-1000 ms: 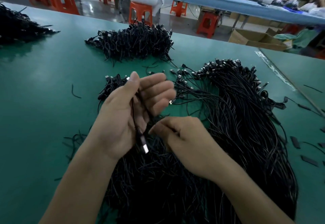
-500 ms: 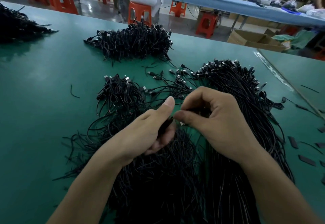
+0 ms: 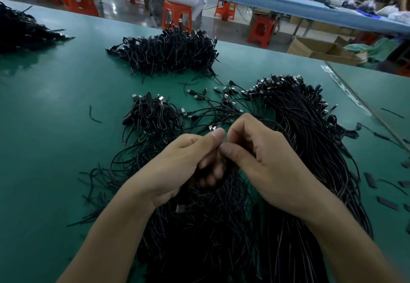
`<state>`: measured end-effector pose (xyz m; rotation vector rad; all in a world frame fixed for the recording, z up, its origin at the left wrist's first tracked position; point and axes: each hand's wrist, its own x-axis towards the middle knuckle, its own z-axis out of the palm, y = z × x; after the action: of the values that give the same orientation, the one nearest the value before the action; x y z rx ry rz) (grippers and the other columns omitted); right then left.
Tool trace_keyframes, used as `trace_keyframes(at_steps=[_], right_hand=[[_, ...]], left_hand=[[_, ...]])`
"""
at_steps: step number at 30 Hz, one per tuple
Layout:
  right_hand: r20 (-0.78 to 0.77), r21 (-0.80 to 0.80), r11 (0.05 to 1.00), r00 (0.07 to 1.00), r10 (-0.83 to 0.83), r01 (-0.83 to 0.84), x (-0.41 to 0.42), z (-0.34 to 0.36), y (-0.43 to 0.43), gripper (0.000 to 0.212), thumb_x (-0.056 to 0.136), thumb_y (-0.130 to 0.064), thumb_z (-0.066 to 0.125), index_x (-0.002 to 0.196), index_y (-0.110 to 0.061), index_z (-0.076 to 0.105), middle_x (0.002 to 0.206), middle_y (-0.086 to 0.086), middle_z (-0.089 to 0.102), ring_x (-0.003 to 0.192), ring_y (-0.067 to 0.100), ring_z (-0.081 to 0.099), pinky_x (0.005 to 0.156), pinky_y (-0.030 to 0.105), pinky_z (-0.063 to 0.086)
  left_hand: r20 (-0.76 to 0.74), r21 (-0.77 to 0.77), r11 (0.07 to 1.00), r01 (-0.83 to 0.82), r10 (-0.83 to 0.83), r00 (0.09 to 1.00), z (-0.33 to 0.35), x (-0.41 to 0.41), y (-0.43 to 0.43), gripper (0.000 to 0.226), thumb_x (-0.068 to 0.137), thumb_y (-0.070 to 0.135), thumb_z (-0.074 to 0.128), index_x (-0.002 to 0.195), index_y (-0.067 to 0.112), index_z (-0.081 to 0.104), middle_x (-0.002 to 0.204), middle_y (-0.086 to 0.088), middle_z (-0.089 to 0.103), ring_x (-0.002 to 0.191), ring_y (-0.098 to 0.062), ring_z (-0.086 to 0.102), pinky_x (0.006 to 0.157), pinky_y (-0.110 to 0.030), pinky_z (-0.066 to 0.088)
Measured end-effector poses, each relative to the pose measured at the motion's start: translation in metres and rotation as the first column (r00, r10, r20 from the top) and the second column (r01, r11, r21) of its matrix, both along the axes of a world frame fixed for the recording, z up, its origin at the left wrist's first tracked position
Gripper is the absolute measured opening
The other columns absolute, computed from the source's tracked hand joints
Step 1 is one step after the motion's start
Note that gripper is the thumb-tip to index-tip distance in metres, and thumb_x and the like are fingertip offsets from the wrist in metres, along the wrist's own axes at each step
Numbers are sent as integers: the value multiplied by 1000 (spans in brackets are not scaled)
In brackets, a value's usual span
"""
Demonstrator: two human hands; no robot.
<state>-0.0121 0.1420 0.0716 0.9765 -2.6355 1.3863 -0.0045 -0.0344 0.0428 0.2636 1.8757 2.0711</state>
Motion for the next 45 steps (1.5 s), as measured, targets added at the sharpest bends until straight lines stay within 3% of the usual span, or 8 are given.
trace_keyframes(at_steps=[4,9,17,23,29,36,40,45], right_hand=[[-130,-26,997,989,-74,71,3,-2,-13,12,97,-17,61,88,-18,52,77,-11,60,64,10,56,51,19,43],[-255,-99,993,963,-91,68,2,-3,-22,11,94,-15,63,90,-15,53,86,-9,61,72,8,62,58,19,47],[-115,-36,992,986,-125,121,-8,-12,-12,12,92,-20,69,87,-23,59,78,-11,64,71,7,63,62,14,47],[179,521,848,960,-214,91,-10,-32,5,26,85,-54,69,89,-31,59,84,-10,63,74,2,60,62,18,50],[136,673,727,945,-297,131,-1,-51,-9,28,89,-51,65,81,-24,63,84,-2,61,74,16,62,70,35,58],[175,679,721,925,-337,134,0,-50,-15,21,88,-38,64,78,-21,63,83,2,59,74,21,60,63,32,53],[188,613,779,933,-307,133,2,-42,-14,18,92,-33,58,82,-21,66,81,-1,64,73,18,62,66,40,58],[93,574,802,960,-262,163,3,-40,-13,15,101,-35,50,96,-27,61,91,-6,61,85,17,59,78,41,55]], left_hand=[[66,51,980,-191,187,980,-1,-2,6,42,100,41,50,73,13,68,74,-2,66,71,-14,62,70,-30,51],[225,328,943,-53,-23,974,6,4,11,54,96,52,41,80,13,73,67,-9,67,59,-21,68,43,-30,54],[-97,-231,942,-244,227,969,-15,-7,8,77,97,68,31,51,14,59,44,1,45,36,-15,34,40,-22,29],[-322,-311,783,-538,446,835,-27,-19,-7,71,95,71,26,40,28,40,38,10,31,38,-13,25,68,-44,52],[-328,-247,772,-585,501,801,-25,-18,-9,67,96,72,26,43,30,27,40,10,23,42,-9,18,79,-64,52],[-406,-194,794,-576,469,784,-31,-22,-10,84,88,74,36,62,-6,49,45,-1,45,38,2,48,40,-16,30],[-379,-154,776,-612,525,762,-31,-21,-10,97,86,77,29,64,-15,52,45,-10,53,38,-3,51,44,-20,38],[-300,-124,763,-635,581,757,-26,-15,-3,75,96,72,17,37,27,31,42,9,29,39,-4,41,82,-24,50]])
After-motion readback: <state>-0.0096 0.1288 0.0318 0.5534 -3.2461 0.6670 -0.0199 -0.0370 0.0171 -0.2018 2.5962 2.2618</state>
